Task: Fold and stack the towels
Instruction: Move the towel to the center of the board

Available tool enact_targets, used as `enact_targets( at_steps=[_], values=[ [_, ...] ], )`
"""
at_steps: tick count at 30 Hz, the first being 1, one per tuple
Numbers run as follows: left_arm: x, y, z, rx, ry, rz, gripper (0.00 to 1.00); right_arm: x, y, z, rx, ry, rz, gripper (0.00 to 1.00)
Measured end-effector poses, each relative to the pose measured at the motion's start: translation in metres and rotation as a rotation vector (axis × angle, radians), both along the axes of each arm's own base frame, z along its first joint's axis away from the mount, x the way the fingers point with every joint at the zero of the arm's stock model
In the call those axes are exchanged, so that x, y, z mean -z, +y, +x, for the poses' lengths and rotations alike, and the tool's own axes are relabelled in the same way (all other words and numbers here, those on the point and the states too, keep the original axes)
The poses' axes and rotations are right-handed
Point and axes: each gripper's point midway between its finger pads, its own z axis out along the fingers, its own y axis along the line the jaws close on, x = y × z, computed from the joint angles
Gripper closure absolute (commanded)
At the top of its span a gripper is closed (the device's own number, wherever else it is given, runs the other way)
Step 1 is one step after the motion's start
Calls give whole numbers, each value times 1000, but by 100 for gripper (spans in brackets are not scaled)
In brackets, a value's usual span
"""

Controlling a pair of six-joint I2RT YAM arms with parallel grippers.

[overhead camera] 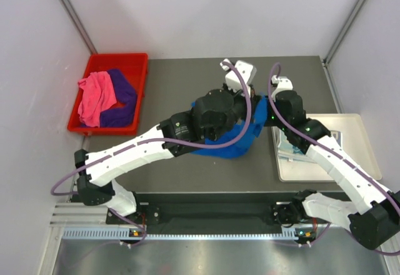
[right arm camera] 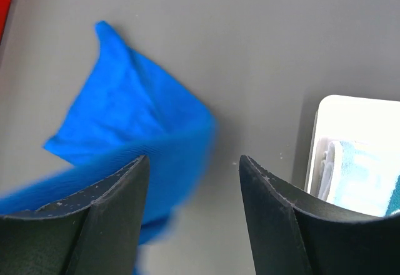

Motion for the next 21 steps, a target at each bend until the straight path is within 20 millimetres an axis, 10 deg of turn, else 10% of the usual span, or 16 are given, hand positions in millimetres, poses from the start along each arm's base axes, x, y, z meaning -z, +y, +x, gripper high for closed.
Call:
enact_targets(
  at_steps=[21],
  values=[
    [301, 137, -106, 21, 624, 134, 100, 43, 22, -6, -28, 91, -8, 43]
  ],
)
